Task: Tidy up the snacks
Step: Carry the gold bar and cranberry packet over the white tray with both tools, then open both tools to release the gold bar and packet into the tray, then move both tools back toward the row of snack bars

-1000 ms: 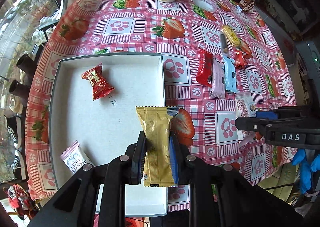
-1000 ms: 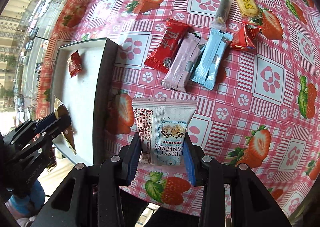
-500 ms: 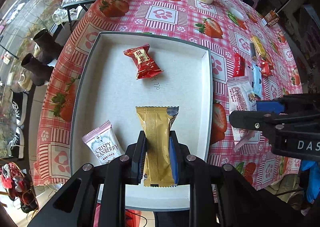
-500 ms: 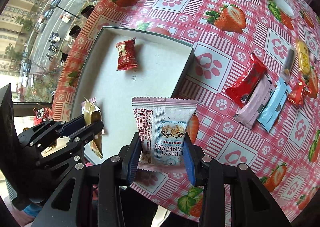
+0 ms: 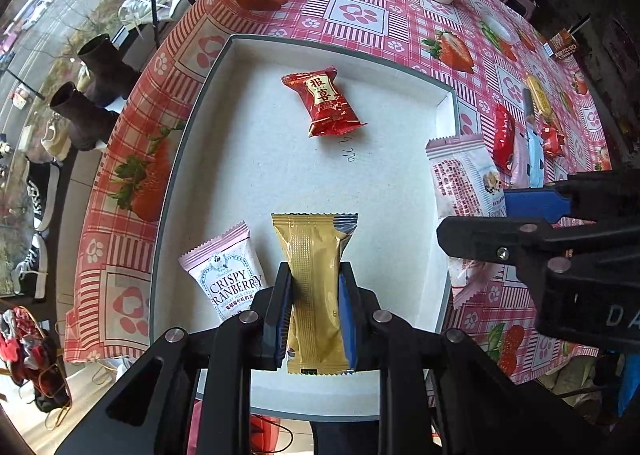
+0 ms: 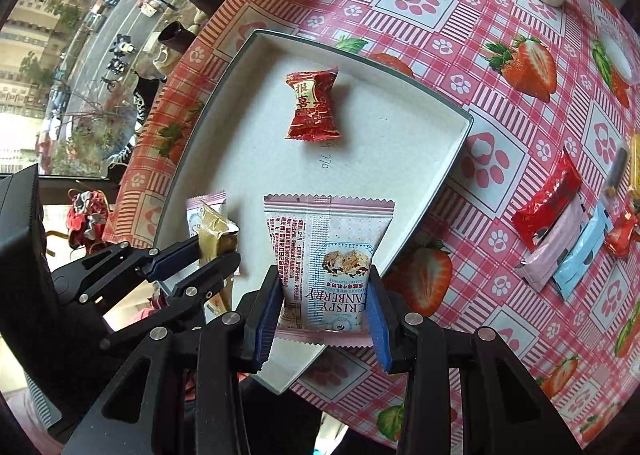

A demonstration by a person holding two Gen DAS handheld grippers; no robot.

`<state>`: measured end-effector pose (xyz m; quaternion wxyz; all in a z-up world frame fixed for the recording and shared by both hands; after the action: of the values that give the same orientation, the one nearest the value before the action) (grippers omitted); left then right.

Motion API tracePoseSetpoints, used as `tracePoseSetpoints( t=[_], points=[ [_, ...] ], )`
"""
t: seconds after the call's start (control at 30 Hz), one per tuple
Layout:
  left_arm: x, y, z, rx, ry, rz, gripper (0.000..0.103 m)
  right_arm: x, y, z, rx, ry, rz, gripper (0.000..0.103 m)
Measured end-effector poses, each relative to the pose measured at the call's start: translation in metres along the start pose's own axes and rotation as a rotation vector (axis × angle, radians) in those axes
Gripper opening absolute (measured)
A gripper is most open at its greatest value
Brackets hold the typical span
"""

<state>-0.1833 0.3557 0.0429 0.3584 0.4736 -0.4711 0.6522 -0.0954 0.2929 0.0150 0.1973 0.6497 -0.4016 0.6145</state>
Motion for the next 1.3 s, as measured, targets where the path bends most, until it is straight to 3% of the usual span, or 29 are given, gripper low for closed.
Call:
tracePoseSetpoints(
  t=[0.13,0.2,0.27,0.37,0.4,0.47,0.6,0.63,0.97,1.3],
  points=[
    [-0.001,0.002,-0.001,0.003,-0.016,-0.006,0.026,-0.019,0.009,-0.003,0.021,0.002,-0.007,0.041],
    [-0.002,0.004,-0.002,0.007,-0.027,-0.019,0.037,-0.025,0.026,0.007,0.029,0.000,-0.009,0.041],
    [-0.002,0.004,-0.003,0.019,-0.044,-0.020,0.066,-0.027,0.038,0.011,0.032,-0.006,-0.013,0.041],
    [0.001,0.005,-0.007,0.036,-0.057,-0.004,0.079,-0.034,0.043,0.021,0.034,-0.020,-0.031,0.046],
    [0.002,0.005,-0.008,0.044,-0.056,-0.005,0.079,-0.040,0.050,0.029,0.034,-0.021,-0.036,0.050],
    [0.001,0.005,-0.012,0.063,-0.053,-0.013,0.079,-0.042,0.057,0.028,0.030,-0.015,-0.037,0.078],
    [-0.001,0.008,-0.016,0.094,-0.052,-0.033,0.079,-0.046,0.070,0.045,0.017,0.028,-0.062,0.089],
    [-0.002,0.008,-0.017,0.099,-0.050,-0.038,0.079,-0.044,0.072,0.053,0.015,0.046,-0.060,0.103],
    [0.001,0.006,-0.006,0.082,-0.041,-0.052,0.079,-0.046,0.094,0.105,-0.089,0.082,-0.079,0.103],
    [0.000,-0.010,0.031,-0.004,-0.018,-0.061,0.079,-0.038,0.126,0.170,-0.245,0.100,-0.085,0.103]
  ],
)
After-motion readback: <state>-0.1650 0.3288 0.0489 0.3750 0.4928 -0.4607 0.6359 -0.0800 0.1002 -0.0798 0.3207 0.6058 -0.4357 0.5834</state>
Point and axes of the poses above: each gripper's, at about its wrist camera, not at the fingertips, and x roughly against the way its jaws point, z to its right, y to its underside, the point moved 2 cm from there along -x, roughly the way its jaws point, and after that the axes turned 8 degrees about z, right-handed, at the moved point
